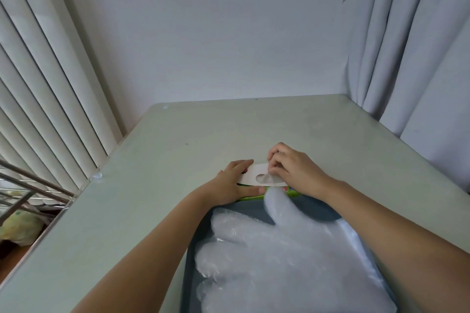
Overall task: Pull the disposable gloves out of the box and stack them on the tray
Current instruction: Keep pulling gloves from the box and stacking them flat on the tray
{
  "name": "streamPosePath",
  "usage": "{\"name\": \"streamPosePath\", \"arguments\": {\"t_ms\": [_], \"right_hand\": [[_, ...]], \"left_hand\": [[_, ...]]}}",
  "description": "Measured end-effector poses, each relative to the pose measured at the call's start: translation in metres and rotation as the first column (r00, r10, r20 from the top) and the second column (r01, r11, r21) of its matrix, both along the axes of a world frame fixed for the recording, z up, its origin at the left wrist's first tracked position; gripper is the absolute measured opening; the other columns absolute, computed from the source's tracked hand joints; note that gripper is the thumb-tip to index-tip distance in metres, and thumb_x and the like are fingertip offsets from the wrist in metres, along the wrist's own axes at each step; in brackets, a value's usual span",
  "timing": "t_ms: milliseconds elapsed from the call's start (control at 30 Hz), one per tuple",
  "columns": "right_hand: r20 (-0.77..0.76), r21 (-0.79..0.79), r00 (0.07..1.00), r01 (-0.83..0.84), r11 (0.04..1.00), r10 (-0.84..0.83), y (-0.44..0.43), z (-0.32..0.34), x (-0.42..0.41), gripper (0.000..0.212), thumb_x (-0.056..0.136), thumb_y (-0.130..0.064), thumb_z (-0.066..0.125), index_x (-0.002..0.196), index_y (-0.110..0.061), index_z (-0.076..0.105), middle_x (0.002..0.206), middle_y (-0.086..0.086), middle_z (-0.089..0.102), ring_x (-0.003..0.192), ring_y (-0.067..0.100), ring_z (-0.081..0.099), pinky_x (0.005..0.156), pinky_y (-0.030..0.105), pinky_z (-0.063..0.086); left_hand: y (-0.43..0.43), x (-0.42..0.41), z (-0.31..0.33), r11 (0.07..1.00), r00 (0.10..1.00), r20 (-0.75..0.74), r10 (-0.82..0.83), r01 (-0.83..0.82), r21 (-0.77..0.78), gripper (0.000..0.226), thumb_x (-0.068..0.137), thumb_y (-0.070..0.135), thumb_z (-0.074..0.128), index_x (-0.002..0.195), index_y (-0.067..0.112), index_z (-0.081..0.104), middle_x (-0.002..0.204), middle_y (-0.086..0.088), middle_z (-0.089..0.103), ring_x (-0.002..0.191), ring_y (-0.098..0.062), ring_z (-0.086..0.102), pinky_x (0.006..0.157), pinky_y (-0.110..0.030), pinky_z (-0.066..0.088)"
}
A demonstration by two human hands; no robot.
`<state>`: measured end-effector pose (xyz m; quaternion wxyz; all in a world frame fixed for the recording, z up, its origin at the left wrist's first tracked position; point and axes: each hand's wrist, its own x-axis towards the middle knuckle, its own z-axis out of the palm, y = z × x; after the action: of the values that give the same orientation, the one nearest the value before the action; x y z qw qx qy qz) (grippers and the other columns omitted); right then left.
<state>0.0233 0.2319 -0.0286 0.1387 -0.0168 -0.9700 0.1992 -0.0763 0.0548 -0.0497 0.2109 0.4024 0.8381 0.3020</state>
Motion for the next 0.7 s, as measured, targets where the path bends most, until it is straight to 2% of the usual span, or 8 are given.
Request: {"name": "streamPosePath", "arguments": {"t_ms": [200,267,367,400,433,500,633,700], "right_hand": [[-0.039,-0.034,0.991,0.126,0.991,-0.128,0.002,0.001,-0.009,0.013,0.096,-0.013,0.046,0.086,-0.012,0.054,0.112,-0.002,0.051,0.091,0.019,0.057,0.080,0.027,0.041],[-0.009,-0.137,0.992,0.123,0.983,-0.126,0.001,0.003,-0.010,0.010,0.097,-0.017,0.048,0.091,-0.013,0.055,0.114,-0.002,0.052,0.096,0.016,0.059,0.085,0.027,0.044],[0.087,-0.371,0.995,0.068,0.926,-0.038,0.003,0.008,-0.006,0.012,0.088,-0.030,0.067,0.095,-0.021,0.063,0.113,-0.010,0.056,0.100,0.006,0.060,0.089,0.024,0.047],[0.099,-0.361,0.995,0.060,0.931,-0.025,0.004,0.009,-0.005,0.010,0.084,-0.028,0.071,0.089,-0.022,0.066,0.111,-0.011,0.056,0.099,0.005,0.060,0.090,0.024,0.047],[0.087,-0.345,0.996,0.053,0.937,-0.024,0.004,0.009,-0.004,0.007,0.082,-0.023,0.074,0.081,-0.022,0.067,0.109,-0.010,0.057,0.096,0.006,0.060,0.090,0.023,0.046],[0.026,-0.337,0.998,0.057,0.940,-0.051,0.003,0.008,-0.002,0.017,0.081,-0.016,0.074,0.068,-0.020,0.064,0.101,-0.009,0.059,0.092,0.009,0.060,0.086,0.020,0.045],[-0.118,-0.452,0.986,0.050,0.890,-0.115,-0.006,0.022,0.001,0.014,0.084,-0.009,0.070,0.072,-0.013,0.066,0.094,-0.007,0.063,0.089,0.012,0.061,0.078,0.009,0.043],[-0.230,-0.571,0.955,0.023,0.821,-0.186,-0.009,0.039,0.006,0.012,0.085,-0.007,0.069,0.076,-0.014,0.066,0.089,-0.004,0.066,0.083,0.010,0.061,0.075,0.007,0.043]], "left_hand": [[0.001,0.000,0.000,1.000,1.000,-0.002,-0.010,0.010,0.009,0.086,0.082,0.053,0.067,0.151,0.027,0.022,0.152,0.008,0.024,0.136,-0.014,0.030,0.118,-0.041,0.022],[-0.001,-0.001,-0.002,1.000,1.000,0.002,-0.007,0.007,0.005,0.087,0.082,0.055,0.066,0.151,0.028,0.022,0.151,0.009,0.023,0.137,-0.015,0.030,0.117,-0.041,0.023],[0.000,-0.001,-0.002,1.000,1.000,-0.001,-0.004,0.004,0.007,0.087,0.081,0.055,0.066,0.151,0.028,0.022,0.151,0.008,0.024,0.137,-0.015,0.030,0.117,-0.041,0.023],[0.000,0.000,-0.002,1.000,1.000,-0.007,-0.003,0.003,0.007,0.087,0.081,0.055,0.067,0.151,0.027,0.022,0.152,0.008,0.024,0.137,-0.015,0.030,0.117,-0.041,0.023],[0.000,0.001,-0.002,1.000,1.000,-0.014,-0.004,0.004,0.005,0.087,0.082,0.054,0.066,0.151,0.027,0.022,0.152,0.007,0.023,0.137,-0.015,0.030,0.117,-0.041,0.023],[0.001,0.002,-0.001,1.000,0.999,-0.034,-0.010,0.010,-0.015,0.087,0.083,0.053,0.065,0.152,0.024,0.020,0.154,0.005,0.021,0.139,-0.016,0.028,0.118,-0.041,0.021],[0.003,0.003,0.007,0.994,0.994,-0.097,-0.044,0.035,-0.099,0.087,0.087,0.056,0.059,0.153,0.022,0.015,0.157,0.003,0.016,0.141,-0.021,0.024,0.118,-0.044,0.019],[0.003,0.004,0.010,0.991,0.992,-0.113,-0.051,0.037,-0.128,0.086,0.087,0.056,0.058,0.153,0.022,0.015,0.157,0.002,0.016,0.142,-0.023,0.024,0.117,-0.044,0.020]]}}
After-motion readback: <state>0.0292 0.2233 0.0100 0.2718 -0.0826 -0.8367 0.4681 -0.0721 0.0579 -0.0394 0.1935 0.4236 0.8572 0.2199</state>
